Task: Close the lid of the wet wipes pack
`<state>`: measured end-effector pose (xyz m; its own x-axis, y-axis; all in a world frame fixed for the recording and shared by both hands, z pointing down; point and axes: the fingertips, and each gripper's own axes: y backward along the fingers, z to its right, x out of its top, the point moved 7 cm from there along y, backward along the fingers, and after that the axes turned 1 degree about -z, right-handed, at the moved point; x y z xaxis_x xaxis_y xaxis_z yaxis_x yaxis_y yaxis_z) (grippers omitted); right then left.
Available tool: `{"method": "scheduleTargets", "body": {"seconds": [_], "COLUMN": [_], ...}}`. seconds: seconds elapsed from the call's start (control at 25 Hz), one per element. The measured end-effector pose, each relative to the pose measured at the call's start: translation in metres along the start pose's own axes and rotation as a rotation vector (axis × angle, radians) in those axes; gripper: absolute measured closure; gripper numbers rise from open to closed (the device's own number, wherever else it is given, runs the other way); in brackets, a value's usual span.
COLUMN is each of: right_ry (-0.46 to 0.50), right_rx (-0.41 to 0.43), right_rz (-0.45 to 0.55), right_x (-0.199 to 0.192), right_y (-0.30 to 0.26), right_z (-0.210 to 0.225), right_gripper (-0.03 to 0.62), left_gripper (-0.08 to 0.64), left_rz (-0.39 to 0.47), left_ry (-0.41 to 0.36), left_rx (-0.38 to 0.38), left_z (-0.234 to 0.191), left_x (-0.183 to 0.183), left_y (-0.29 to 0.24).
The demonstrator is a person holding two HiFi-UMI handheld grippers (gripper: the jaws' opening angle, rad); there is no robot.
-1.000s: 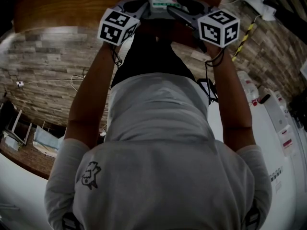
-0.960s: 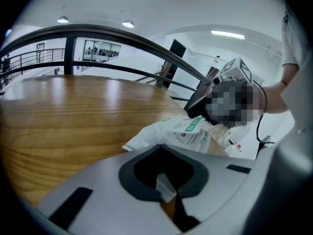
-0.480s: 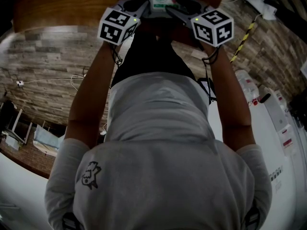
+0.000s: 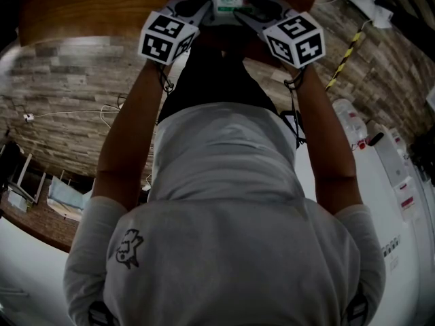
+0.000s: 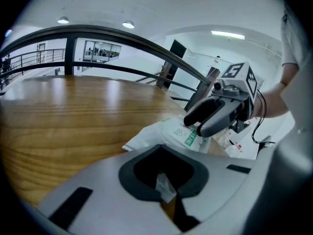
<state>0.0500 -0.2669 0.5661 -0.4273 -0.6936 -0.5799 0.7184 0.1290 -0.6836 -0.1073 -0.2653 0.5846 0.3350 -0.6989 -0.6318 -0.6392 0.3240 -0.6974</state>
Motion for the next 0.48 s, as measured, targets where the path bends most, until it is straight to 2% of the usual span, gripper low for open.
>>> {"method": "scheduleTargets", "body": {"seconds": [0.48], "right_ry": [0.123], "right_rx": [-0.067], "right_rz": [-0.040], "right_x": [-0.0011], "right_y": [-0.0058], "right_z": [-0.0043], "right_gripper": [0.397], "left_gripper": [0.546], "left_rz": [0.002], "left_ry": [-0.013], "left_rx": [0.003], "left_z": [-0.0015], "left_x": [-0.0008], "left_y": [-0.0023]}}
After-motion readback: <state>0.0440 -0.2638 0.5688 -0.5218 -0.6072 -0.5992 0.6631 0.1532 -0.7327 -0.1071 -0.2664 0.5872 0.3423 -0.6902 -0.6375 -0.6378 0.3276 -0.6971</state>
